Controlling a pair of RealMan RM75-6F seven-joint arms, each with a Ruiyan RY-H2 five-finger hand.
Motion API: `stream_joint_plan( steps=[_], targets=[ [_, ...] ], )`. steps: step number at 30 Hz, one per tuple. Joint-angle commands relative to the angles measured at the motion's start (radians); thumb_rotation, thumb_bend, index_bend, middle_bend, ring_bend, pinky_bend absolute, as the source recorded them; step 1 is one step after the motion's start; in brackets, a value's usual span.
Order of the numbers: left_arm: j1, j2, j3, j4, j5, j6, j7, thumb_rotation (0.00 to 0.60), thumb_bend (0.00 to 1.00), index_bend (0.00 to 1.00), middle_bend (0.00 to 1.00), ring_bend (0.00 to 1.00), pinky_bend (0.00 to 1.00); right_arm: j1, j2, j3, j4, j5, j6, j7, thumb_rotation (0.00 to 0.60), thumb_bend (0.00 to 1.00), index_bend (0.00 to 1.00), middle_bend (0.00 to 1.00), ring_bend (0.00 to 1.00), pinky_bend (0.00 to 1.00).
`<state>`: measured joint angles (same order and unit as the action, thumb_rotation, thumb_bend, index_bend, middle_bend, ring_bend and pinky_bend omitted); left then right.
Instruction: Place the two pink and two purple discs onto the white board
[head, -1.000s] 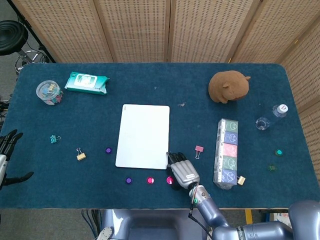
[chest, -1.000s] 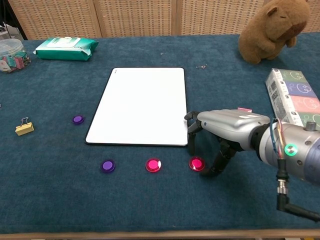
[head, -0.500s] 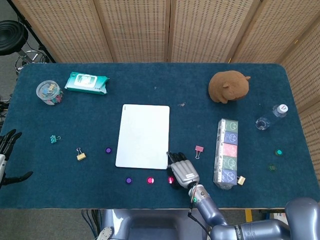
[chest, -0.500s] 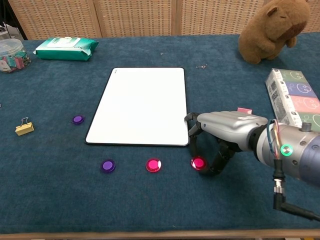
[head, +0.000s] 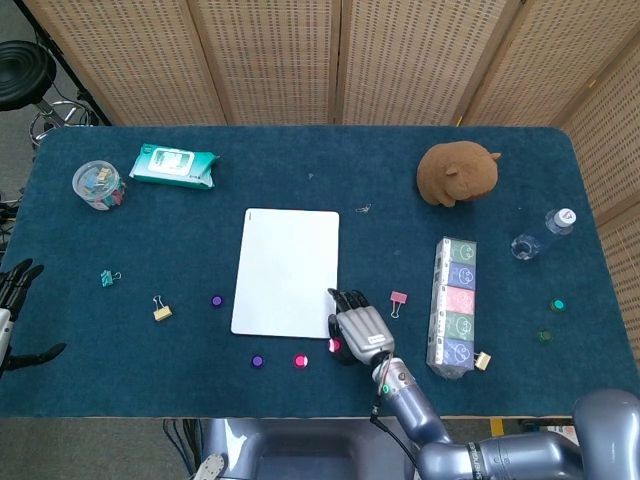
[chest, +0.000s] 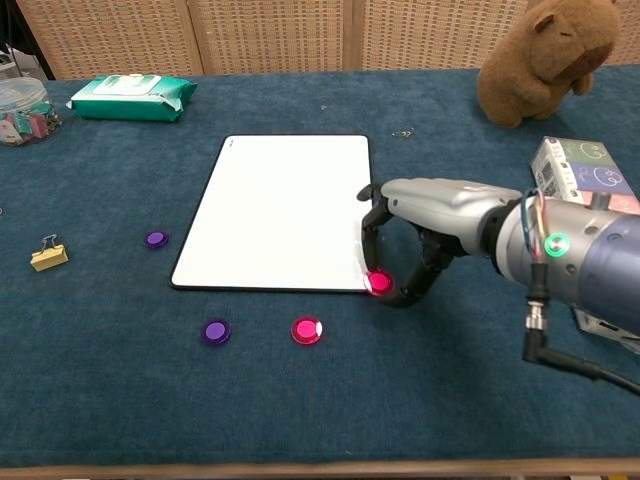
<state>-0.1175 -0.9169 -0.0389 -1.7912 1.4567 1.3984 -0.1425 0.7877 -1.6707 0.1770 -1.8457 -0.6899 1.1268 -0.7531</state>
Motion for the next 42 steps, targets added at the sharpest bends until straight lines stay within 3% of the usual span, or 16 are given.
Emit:
stream_joint_plan(
  steps=[1,6,14,17,21,27,32,36,42],
  targets=[
    [-0.001,0.0,0.0,0.001,-0.001,-0.002,-0.001,0.6,0.0,0.0,0.0,0.0,0.0,0.036,-0.014,0.04,0.026,0.044,-0.009,-0.012,0.6,0.44,0.6,0.0,0.0,0.0],
    [-0.002,0.002,-0.004,0.003,-0.011,-0.007,-0.009,0.6,0.0,0.0,0.0,0.0,0.0,0.102,-0.061,0.097,0.102,0.142,-0.03,-0.032,0.6,0.45,0.6,0.0,0.0,0.0],
    [-0.003,0.009,-0.005,0.007,-0.016,-0.011,-0.032,0.6,0.0,0.0,0.0,0.0,0.0,0.141,-0.122,0.086,0.193,0.169,-0.034,-0.027,0.6,0.45,0.59,0.0,0.0,0.0],
    [-0.002,0.012,-0.007,0.012,-0.017,-0.011,-0.043,0.6,0.0,0.0,0.0,0.0,0.0,0.142,-0.123,0.086,0.201,0.176,-0.049,-0.008,0.6,0.45,0.46,0.0,0.0,0.0],
    [-0.005,0.015,-0.008,0.017,-0.017,-0.017,-0.052,0.6,0.0,0.0,0.0,0.0,0.0,0.148,-0.102,0.079,0.179,0.183,-0.052,-0.013,0.6,0.4,0.31,0.0,0.0,0.0],
    [-0.007,0.015,-0.005,0.018,-0.011,-0.02,-0.045,0.6,0.0,0.0,0.0,0.0,0.0,0.148,-0.063,0.076,0.097,0.151,-0.018,-0.01,0.6,0.38,0.27,0.0,0.0,0.0],
    [-0.006,0.014,-0.004,0.016,-0.008,-0.018,-0.037,0.6,0.0,0.0,0.0,0.0,0.0,0.135,-0.021,0.048,-0.014,0.105,0.01,-0.006,0.6,0.37,0.28,0.0,0.0,0.0],
    [-0.006,0.014,-0.002,0.015,-0.006,-0.016,-0.031,0.6,0.0,0.0,0.0,0.0,0.0,0.118,-0.009,-0.008,-0.077,0.042,0.007,0.012,0.6,0.38,0.33,0.0,0.0,0.0],
    [0.0,0.01,-0.003,0.014,-0.003,-0.001,-0.018,0.6,0.0,0.0,0.0,0.0,0.0,0.108,-0.048,-0.06,-0.051,-0.029,-0.031,0.056,0.6,0.37,0.36,0.0,0.0,0.0]
  ],
)
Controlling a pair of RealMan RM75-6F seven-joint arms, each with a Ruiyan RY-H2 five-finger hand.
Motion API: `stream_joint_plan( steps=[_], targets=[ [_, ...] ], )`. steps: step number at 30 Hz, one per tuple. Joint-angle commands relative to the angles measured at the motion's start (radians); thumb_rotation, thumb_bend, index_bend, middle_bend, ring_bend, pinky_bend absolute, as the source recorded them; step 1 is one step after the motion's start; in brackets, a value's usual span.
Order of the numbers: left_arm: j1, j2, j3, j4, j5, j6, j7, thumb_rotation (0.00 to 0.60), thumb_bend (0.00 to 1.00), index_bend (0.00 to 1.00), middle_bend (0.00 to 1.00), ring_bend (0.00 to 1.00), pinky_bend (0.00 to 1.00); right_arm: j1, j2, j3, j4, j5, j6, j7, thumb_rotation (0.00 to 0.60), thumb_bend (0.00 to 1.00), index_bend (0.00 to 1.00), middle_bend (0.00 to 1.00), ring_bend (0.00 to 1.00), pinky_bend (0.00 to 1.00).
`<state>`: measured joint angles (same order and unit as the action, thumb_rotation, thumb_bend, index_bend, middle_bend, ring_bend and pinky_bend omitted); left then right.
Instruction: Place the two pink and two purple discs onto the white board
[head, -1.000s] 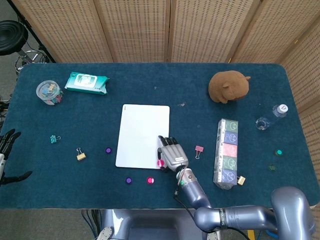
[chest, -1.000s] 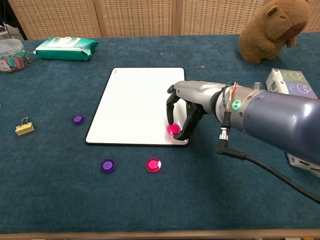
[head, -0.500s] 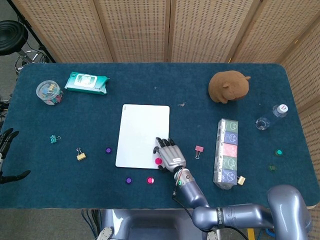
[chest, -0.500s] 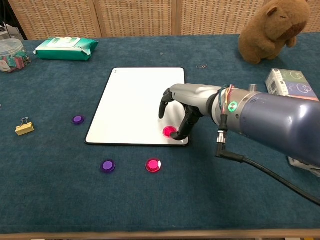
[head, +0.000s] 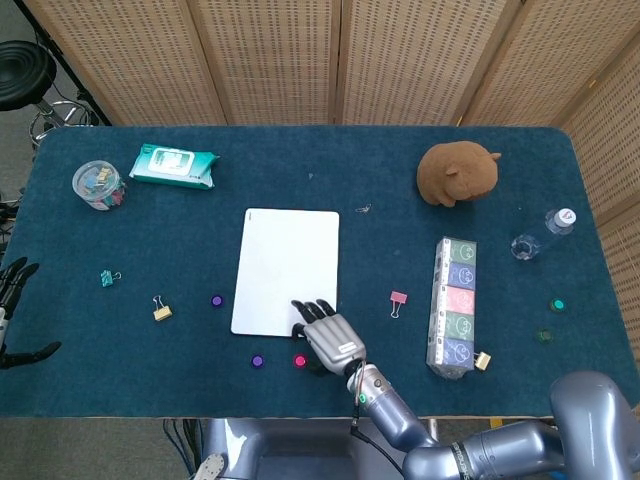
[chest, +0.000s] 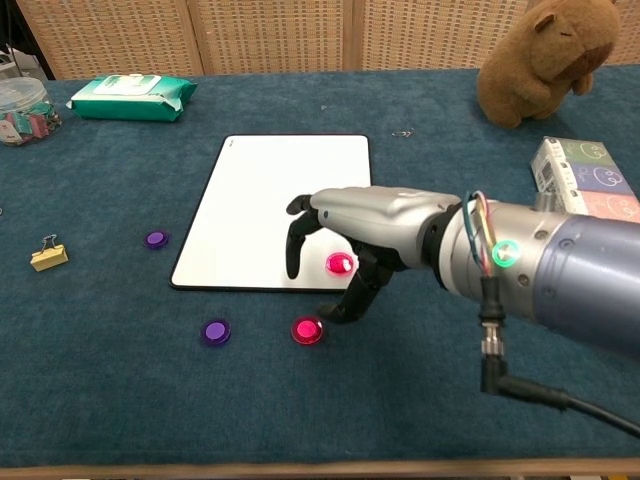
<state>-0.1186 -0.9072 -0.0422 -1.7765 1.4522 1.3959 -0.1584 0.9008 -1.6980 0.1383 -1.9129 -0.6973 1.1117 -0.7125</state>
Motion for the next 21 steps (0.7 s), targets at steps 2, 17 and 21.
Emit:
stream_joint_plan(
  steps=[2,17,21],
  targets=[
    [0.002,0.002,0.0,0.0,0.002,0.004,-0.007,0.6,0.0,0.0,0.0,0.0,0.0,-0.003,-0.045,-0.032,0.038,-0.032,-0.021,0.018,0.6,0.37,0.36,0.0,0.0,0.0],
    [0.003,0.013,-0.001,0.013,0.006,0.002,-0.051,0.6,0.0,0.0,0.0,0.0,0.0,-0.012,-0.128,-0.059,0.143,-0.093,0.014,-0.011,0.6,0.36,0.33,0.0,0.0,0.0],
    [0.004,0.013,0.0,0.013,0.008,0.004,-0.05,0.6,0.0,0.0,0.0,0.0,0.0,-0.019,-0.138,-0.07,0.158,-0.117,0.016,-0.013,0.6,0.36,0.33,0.0,0.0,0.0]
  ],
)
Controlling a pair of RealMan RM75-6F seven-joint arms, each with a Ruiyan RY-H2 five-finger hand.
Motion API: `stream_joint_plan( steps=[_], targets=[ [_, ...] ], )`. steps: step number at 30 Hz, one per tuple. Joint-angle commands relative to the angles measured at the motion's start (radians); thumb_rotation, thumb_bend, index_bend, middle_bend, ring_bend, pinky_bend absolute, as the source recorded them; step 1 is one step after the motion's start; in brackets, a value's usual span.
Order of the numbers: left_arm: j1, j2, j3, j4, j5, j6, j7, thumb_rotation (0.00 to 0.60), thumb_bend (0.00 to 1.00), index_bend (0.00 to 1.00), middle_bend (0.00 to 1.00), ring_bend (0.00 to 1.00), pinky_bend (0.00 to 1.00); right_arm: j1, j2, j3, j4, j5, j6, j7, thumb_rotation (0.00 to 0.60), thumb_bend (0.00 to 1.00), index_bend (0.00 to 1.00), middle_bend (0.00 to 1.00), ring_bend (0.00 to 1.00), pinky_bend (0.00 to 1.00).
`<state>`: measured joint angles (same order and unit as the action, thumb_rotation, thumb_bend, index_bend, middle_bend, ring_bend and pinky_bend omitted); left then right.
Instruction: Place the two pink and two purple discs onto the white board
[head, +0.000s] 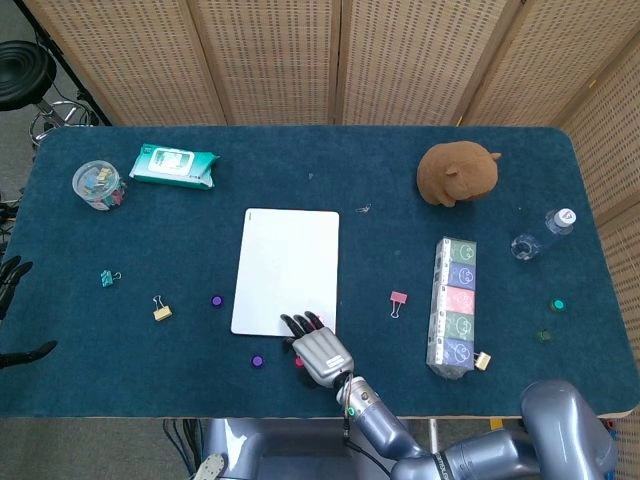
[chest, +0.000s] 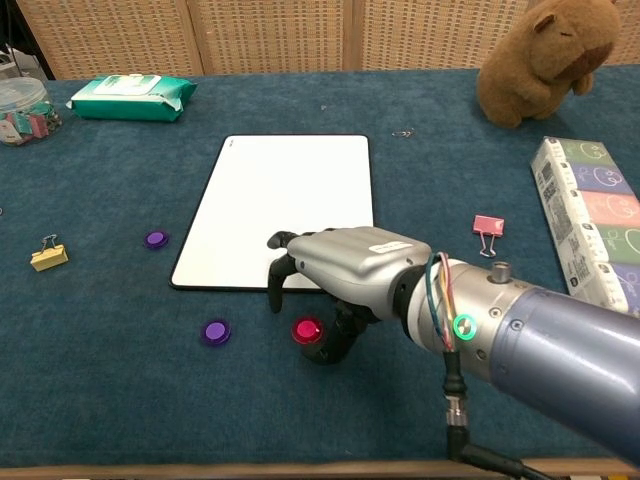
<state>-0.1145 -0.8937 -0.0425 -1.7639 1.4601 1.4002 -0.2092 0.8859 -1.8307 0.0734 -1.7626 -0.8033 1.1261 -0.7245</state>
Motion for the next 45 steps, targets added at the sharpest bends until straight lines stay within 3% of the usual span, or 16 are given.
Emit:
stream_joint_plan(
  steps=[1,28,38,45],
  targets=[
    [0.0,0.0,0.0,-0.001,0.0,0.0,0.001,0.6,0.0,0.0,0.0,0.0,0.0,-0.007,-0.01,-0.006,0.013,-0.021,0.002,0.001,0.6,0.36,0.33,0.0,0.0,0.0],
    [-0.002,0.0,-0.001,-0.001,-0.004,-0.005,-0.002,0.6,0.0,0.0,0.0,0.0,0.0,-0.053,-0.031,-0.017,0.1,-0.09,-0.031,0.014,0.6,0.36,0.37,0.0,0.0,0.0],
    [-0.002,0.001,0.0,0.0,-0.002,-0.007,-0.008,0.6,0.0,0.0,0.0,0.0,0.0,-0.068,-0.042,-0.005,0.111,-0.102,-0.034,0.027,0.6,0.38,0.57,0.0,0.0,0.0],
    [-0.003,0.001,0.0,-0.001,-0.004,-0.009,-0.009,0.6,0.0,0.0,0.0,0.0,0.0,-0.079,-0.037,0.014,0.108,-0.108,-0.03,0.041,0.6,0.38,0.59,0.0,0.0,0.0]
  ],
)
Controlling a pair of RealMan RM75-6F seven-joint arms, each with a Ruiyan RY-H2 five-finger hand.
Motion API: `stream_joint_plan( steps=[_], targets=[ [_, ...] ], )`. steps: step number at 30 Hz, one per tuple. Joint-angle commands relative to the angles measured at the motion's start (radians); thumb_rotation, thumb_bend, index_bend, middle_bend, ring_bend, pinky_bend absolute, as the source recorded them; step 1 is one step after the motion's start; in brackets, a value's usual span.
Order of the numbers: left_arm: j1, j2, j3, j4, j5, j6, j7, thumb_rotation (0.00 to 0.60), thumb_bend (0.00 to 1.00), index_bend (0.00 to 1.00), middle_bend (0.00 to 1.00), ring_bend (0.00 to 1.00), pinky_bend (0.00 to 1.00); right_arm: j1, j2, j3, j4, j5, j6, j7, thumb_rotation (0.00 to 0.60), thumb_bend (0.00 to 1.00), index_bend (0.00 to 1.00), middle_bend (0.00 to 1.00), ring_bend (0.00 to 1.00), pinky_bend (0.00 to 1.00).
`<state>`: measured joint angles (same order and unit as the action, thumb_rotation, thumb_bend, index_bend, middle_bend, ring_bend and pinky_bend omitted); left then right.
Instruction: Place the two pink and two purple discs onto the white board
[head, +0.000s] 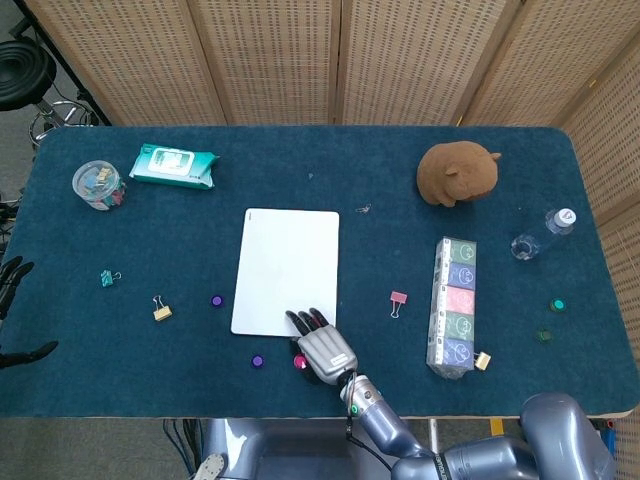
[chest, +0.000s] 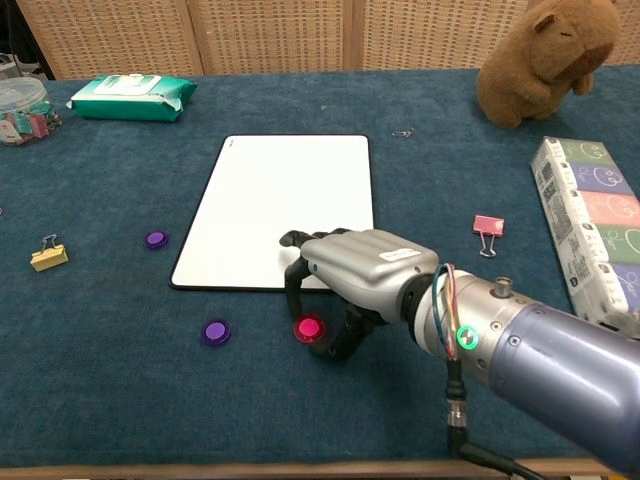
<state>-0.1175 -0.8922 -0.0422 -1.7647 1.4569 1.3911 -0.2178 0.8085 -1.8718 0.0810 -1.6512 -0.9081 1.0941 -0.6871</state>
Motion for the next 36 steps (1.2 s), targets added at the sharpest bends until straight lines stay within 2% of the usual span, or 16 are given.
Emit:
stream_joint_plan(
  steps=[1,5,9,15,23,31,36],
  targets=[
    [0.0,0.0,0.0,0.0,-0.001,-0.001,0.0,0.6,0.0,0.0,0.0,0.0,0.0,0.0,0.011,0.027,-0.011,-0.006,0.006,0.011,0.6,0.38,0.59,0.0,0.0,0.0],
    [-0.001,0.001,-0.001,0.001,-0.004,-0.004,-0.005,0.6,0.0,0.0,0.0,0.0,0.0,0.011,0.035,0.074,-0.02,0.004,0.003,0.014,0.6,0.38,0.59,0.0,0.0,0.0],
    [-0.004,0.002,-0.004,0.006,-0.014,-0.013,-0.012,0.6,0.0,0.0,0.0,0.0,0.0,0.028,0.064,0.148,0.004,0.044,-0.009,0.028,0.6,0.38,0.6,0.0,0.0,0.0],
    [-0.012,-0.005,-0.01,0.005,-0.038,-0.029,0.009,0.6,0.0,0.0,0.0,0.0,0.0,0.062,0.072,0.22,0.113,0.126,-0.068,0.063,0.6,0.38,0.6,0.0,0.0,0.0],
    [-0.021,-0.01,-0.021,0.006,-0.072,-0.048,0.021,0.6,0.0,0.0,0.0,0.0,0.0,0.093,0.057,0.232,0.213,0.181,-0.122,0.089,0.6,0.38,0.6,0.0,0.0,0.0],
    [-0.021,-0.007,-0.025,0.008,-0.081,-0.051,0.015,0.6,0.0,0.0,0.0,0.0,0.0,0.115,0.053,0.219,0.23,0.238,-0.123,0.053,0.6,0.38,0.58,0.0,0.0,0.0],
    [-0.019,-0.006,-0.023,0.011,-0.077,-0.05,0.012,0.6,0.0,0.0,0.0,0.0,0.0,0.121,0.076,0.206,0.207,0.259,-0.137,0.042,0.6,0.37,0.46,0.0,0.0,0.0]
  ],
)
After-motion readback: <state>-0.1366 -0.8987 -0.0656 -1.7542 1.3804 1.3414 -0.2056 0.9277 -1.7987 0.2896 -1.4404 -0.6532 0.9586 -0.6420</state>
